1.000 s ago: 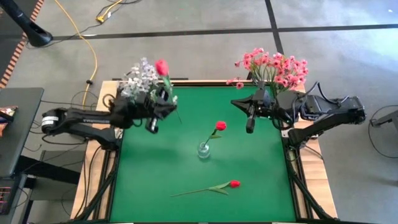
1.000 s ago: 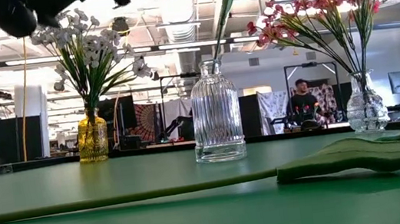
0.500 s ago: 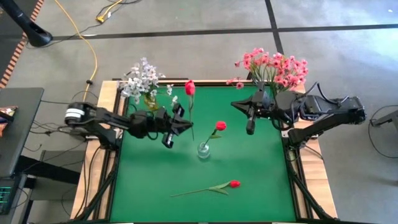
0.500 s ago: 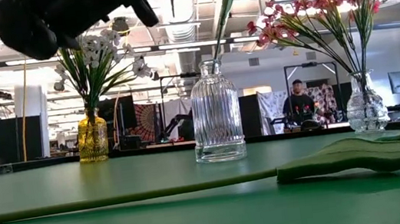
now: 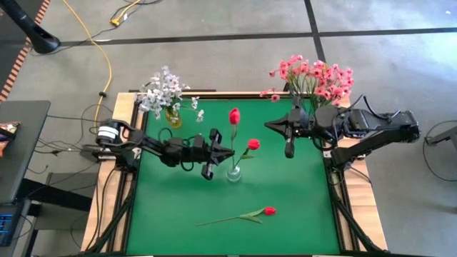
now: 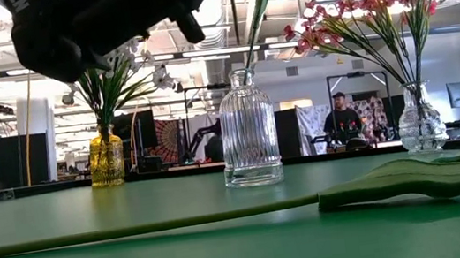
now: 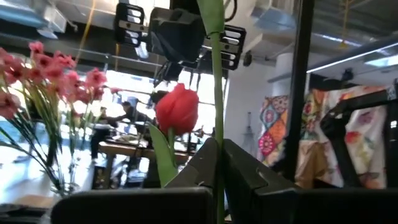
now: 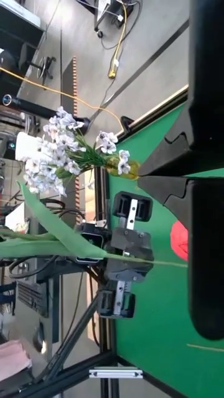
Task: Sort flowers into vase by color
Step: Put the top red flower into the bottom transparent vase
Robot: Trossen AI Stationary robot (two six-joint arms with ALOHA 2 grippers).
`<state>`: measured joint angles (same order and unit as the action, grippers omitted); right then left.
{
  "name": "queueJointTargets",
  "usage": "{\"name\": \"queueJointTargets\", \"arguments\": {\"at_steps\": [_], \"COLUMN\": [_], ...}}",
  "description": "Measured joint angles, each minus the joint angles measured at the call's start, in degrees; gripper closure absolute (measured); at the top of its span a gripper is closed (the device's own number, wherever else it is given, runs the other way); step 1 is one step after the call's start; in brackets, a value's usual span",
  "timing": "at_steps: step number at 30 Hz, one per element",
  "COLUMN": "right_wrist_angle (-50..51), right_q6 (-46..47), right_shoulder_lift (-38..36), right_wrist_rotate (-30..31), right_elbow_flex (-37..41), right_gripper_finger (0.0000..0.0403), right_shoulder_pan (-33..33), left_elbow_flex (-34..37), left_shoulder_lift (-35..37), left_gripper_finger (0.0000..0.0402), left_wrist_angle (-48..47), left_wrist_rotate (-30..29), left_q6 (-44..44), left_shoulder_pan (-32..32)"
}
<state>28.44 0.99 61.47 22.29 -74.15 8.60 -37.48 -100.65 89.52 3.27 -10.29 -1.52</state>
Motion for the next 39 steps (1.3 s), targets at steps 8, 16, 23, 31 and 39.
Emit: {"name": "queueJointTargets", "arguments": {"at_steps": [8, 16, 23, 31, 39], "right_wrist_angle": [1.4, 1.3, 1.3, 1.1, 0.8], "right_q6": [0.0, 0.0, 0.0, 0.0, 0.0], "right_shoulder_lift": [0.0, 0.0, 0.0, 0.0, 0.0], "right_wrist_rotate": [-1.9, -2.8, -2.8, -2.8, -2.8], "right_elbow_flex": [0.0, 0.0, 0.0, 0.0, 0.0], "right_gripper_finger": [0.0374, 0.0374, 0.0373, 0.0374, 0.0375], "right_shoulder_pan": [0.0, 0.0, 0.0, -0.1, -1.1], "left_elbow_flex": [-0.6, -0.6, -0.6, 4.1, 4.6], "left_shoulder_lift": [-0.8, -0.8, -0.8, -0.7, -0.7], "left_gripper_finger": [0.0401, 0.0401, 0.0401, 0.0401, 0.0401], "left_wrist_angle": [-0.6, -6.7, -9.0, -3.2, -7.1], "left_wrist_rotate": [-2.7, -2.6, -2.2, -2.7, -1.9], "left_q6": [2.5, 3.5, 4.8, 4.5, 3.8], "left_shoulder_pan": [0.5, 0.0, 0.0, 0.8, 0.8]}}
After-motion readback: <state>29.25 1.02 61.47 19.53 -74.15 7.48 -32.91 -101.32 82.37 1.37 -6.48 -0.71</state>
